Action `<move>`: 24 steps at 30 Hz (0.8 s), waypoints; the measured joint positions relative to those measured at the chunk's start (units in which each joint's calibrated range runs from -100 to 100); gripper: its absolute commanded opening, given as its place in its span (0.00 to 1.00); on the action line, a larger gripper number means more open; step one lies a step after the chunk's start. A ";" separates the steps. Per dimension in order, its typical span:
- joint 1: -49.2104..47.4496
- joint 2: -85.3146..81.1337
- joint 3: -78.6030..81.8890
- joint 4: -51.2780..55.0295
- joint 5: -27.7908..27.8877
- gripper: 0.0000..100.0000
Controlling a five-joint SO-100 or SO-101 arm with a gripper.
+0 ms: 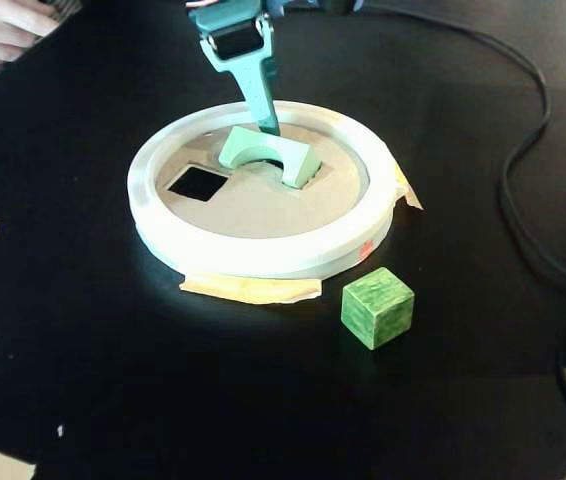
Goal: Pick up the U shape block and drop it in corresponding U shaped hole
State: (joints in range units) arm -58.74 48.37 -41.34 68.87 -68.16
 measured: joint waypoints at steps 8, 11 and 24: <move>0.00 2.23 -0.20 0.00 0.00 1.00; 0.20 4.19 -1.46 -0.10 0.00 1.00; 0.40 2.59 -5.86 0.78 0.24 1.00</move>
State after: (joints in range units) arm -58.34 50.96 -47.19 69.64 -67.91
